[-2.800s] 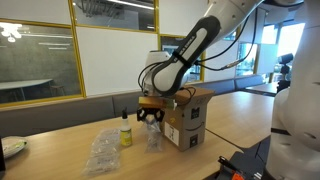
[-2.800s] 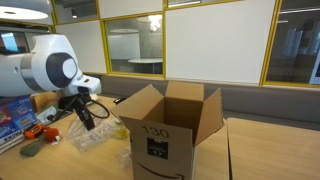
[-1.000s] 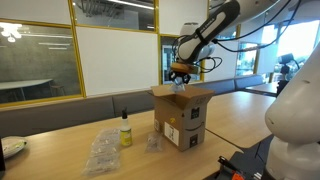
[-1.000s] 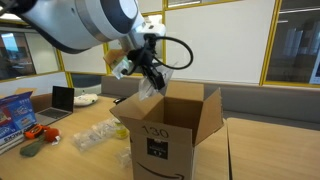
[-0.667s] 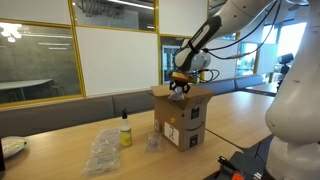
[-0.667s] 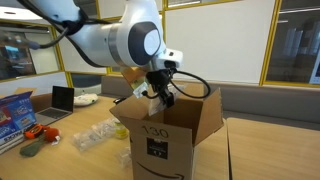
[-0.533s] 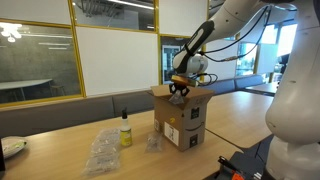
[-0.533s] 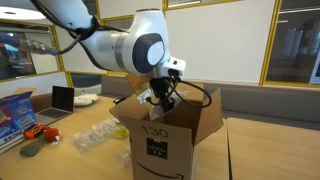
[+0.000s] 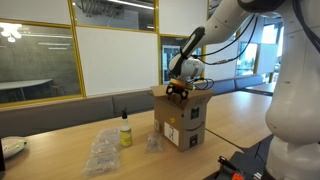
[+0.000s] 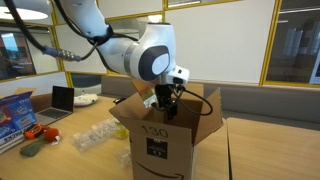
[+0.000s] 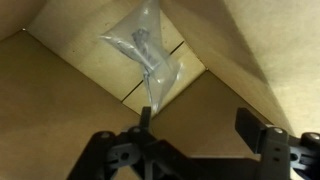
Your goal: Put the objects on the table in the box
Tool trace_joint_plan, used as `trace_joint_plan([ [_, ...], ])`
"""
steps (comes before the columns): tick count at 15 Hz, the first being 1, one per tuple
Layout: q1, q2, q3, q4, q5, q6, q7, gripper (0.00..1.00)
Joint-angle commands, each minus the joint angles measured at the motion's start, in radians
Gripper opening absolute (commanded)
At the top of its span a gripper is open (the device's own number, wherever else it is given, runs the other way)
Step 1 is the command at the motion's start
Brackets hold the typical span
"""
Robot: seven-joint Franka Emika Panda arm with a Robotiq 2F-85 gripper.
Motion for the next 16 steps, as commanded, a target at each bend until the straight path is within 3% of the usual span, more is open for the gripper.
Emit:
trace_joint_plan([
  [1,0.022,-0.017,-0.026,0.018,0.006,-0.020,-0.005,1.00],
  [7,0.049,-0.195,-0.022,-0.060,-0.199,0.002,0.139,1.00],
  [12,0.044,-0.351,0.101,-0.082,-0.407,-0.050,0.294,1.00],
  [16,0.091,-0.381,0.212,-0.054,-0.397,-0.132,0.301,1.00],
])
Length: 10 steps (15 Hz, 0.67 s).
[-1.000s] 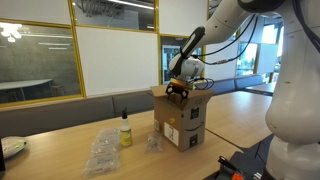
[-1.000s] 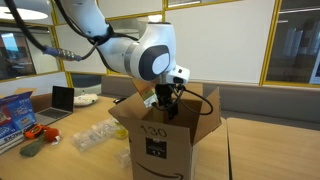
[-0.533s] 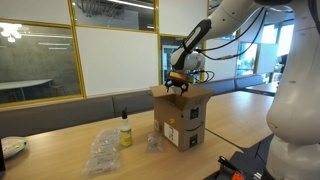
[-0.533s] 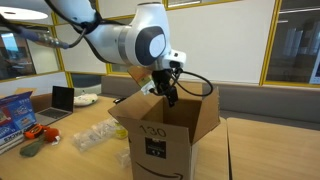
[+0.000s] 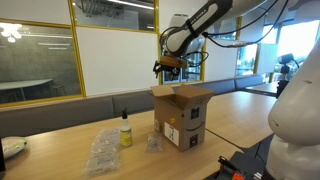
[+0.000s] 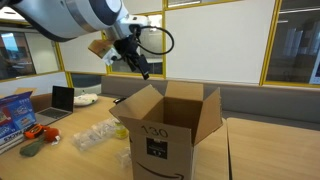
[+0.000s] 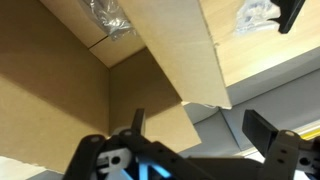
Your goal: Put the objects on the table in the box
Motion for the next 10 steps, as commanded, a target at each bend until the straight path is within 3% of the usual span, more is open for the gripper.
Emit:
trace_joint_plan([
  [1,0.055,-0.022,0.078,0.017,0.015,-0.070,-0.001,1.00],
  [5,0.154,0.048,0.152,0.041,0.055,-0.122,-0.036,1.00],
  [10,0.222,0.207,0.208,0.099,0.007,-0.258,-0.004,1.00],
])
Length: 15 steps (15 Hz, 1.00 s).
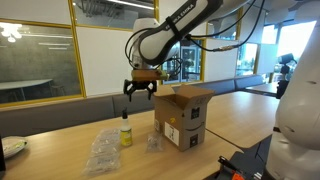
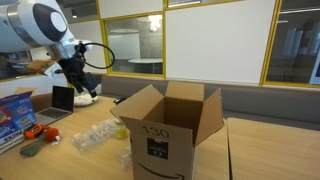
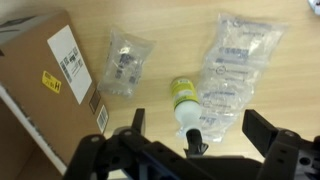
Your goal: Put the objects on the table in the box
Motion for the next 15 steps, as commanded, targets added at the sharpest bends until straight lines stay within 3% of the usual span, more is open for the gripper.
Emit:
trace_joint_plan([
  [1,0.039,0.142,0.011,0.093,-0.027,-0.099,-0.005,1.00],
  [7,0.111,0.375,-0.040,0.231,-0.117,-0.205,0.012,1.00],
  [15,0.202,0.684,-0.200,0.477,-0.209,-0.351,0.027,1.00],
])
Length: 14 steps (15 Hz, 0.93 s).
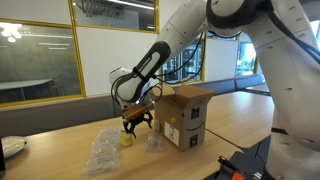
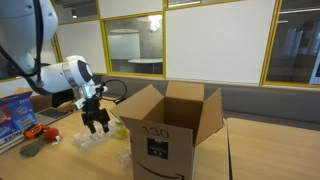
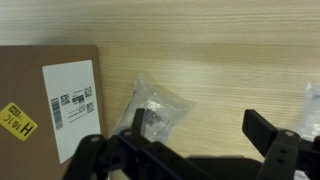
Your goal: Put the objects on the table in the box
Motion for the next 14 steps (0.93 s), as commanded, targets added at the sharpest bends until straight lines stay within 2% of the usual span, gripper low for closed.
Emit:
trace_joint_plan([
  [1,0.052,0.150,-0.079,0.154,-0.048,-0.052,0.022,1.00],
  [6,0.080,0.274,-0.139,0.249,-0.053,0.026,0.031,1.00],
  [14,0.110,0.383,-0.223,0.277,-0.055,0.094,0.101,1.00],
])
